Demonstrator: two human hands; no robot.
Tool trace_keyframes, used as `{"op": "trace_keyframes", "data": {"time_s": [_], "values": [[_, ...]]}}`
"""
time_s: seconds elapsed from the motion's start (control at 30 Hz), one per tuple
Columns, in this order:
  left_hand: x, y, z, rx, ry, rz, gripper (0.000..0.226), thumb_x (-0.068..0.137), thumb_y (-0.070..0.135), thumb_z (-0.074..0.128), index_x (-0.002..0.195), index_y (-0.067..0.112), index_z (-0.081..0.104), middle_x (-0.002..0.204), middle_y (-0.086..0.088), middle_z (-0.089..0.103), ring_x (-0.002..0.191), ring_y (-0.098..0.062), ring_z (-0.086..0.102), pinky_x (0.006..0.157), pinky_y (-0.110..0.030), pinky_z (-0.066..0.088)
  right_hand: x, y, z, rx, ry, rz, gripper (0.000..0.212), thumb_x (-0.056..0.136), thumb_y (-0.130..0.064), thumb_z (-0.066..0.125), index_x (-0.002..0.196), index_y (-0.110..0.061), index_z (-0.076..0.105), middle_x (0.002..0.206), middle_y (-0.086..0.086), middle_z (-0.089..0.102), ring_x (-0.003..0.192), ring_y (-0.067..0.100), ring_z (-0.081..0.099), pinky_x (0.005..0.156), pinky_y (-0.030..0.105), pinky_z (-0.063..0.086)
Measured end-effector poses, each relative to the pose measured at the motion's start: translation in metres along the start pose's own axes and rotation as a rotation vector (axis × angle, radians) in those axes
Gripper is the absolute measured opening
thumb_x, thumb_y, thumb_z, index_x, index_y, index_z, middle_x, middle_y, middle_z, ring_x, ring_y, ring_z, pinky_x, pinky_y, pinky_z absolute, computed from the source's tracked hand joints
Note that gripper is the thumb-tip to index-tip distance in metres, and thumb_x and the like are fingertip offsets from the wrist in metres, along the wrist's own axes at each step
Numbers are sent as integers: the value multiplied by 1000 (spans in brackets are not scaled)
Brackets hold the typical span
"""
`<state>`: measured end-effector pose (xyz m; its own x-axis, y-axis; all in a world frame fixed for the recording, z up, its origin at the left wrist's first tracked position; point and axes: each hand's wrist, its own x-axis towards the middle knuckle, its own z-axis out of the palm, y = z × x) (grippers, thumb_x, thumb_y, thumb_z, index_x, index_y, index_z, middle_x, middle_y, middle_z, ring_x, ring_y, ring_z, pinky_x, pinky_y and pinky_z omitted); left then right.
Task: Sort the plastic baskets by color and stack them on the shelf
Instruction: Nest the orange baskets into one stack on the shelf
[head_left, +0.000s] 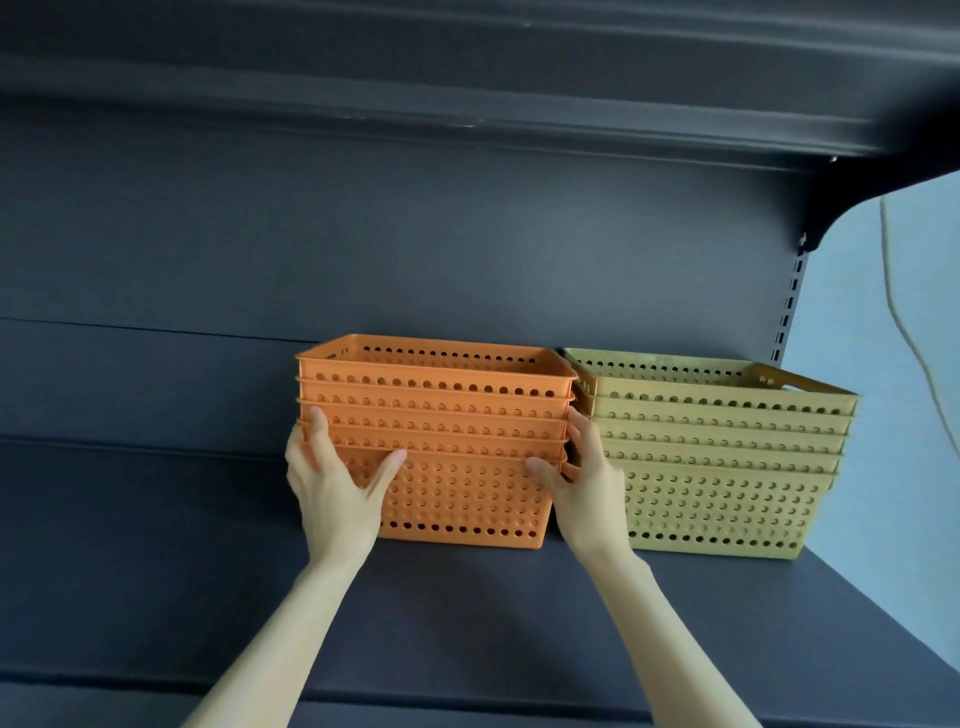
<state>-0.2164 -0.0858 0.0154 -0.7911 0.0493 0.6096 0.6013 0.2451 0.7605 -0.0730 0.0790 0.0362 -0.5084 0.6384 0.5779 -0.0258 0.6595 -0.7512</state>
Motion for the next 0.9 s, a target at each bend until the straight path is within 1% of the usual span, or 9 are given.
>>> {"op": "trace_keyframes", "data": {"time_s": [0.3,0.37,0.43,0.5,0.57,0.63,0.7,0.8,0.9], "values": [[9,-6,4,80,-73,11,98,79,42,67,150,20,2,155,-14,6,139,-34,14,92,-58,39,8,-5,4,-66,25,23,64,84,-18,68,139,-27,37,102,-16,54,92,17,64,86,31,50],[7,-6,1,113,-108,-3,97,80,44,65,150,21,2,156,-14,-1,140,-34,8,93,-57,38,7,-8,1,-107,19,23,64,85,-20,67,140,-28,35,99,-12,61,87,17,65,86,34,52],[0,-5,-1,170,-105,13,91,80,42,67,149,17,13,155,-17,-3,140,-36,6,92,-56,40,4,-10,-3,-166,11,17,64,86,-24,66,142,-31,34,99,-5,68,86,19,68,86,39,53],[-6,0,1,216,-53,131,76,77,37,71,140,9,37,152,-19,8,136,-37,13,93,-56,42,0,-13,-10,-187,50,-21,59,87,-26,65,140,-25,39,106,-8,66,91,16,68,86,34,51],[-8,12,6,233,-18,256,61,76,33,74,125,6,51,146,-19,22,131,-37,22,97,-55,39,-2,-16,-21,-244,187,-163,45,86,-25,66,128,-16,52,107,-3,68,85,17,68,78,36,54],[-6,29,14,241,4,383,55,75,34,73,120,7,54,141,-20,33,126,-37,31,98,-54,36,4,-14,-38,-345,330,-339,38,82,-24,71,115,-11,59,101,6,65,83,24,63,68,36,52],[1,48,24,237,7,511,57,76,39,69,122,9,52,139,-19,38,129,-35,31,105,-56,29,15,-7,-55,-451,376,-391,48,78,-28,74,119,-11,57,111,12,57,99,31,52,77,35,43],[11,71,43,304,-63,649,74,74,50,68,133,14,43,145,-15,36,139,-31,20,110,-59,1,34,5,-74,-619,260,-316,73,76,-45,71,139,-23,41,145,12,35,131,33,24,105,49,21],[13,78,61,368,-165,689,89,71,58,66,143,21,31,152,-13,26,143,-30,9,106,-62,-12,44,16,-78,-691,122,-272,80,76,-56,64,145,-33,29,156,4,21,144,31,-1,111,53,-4]]}}
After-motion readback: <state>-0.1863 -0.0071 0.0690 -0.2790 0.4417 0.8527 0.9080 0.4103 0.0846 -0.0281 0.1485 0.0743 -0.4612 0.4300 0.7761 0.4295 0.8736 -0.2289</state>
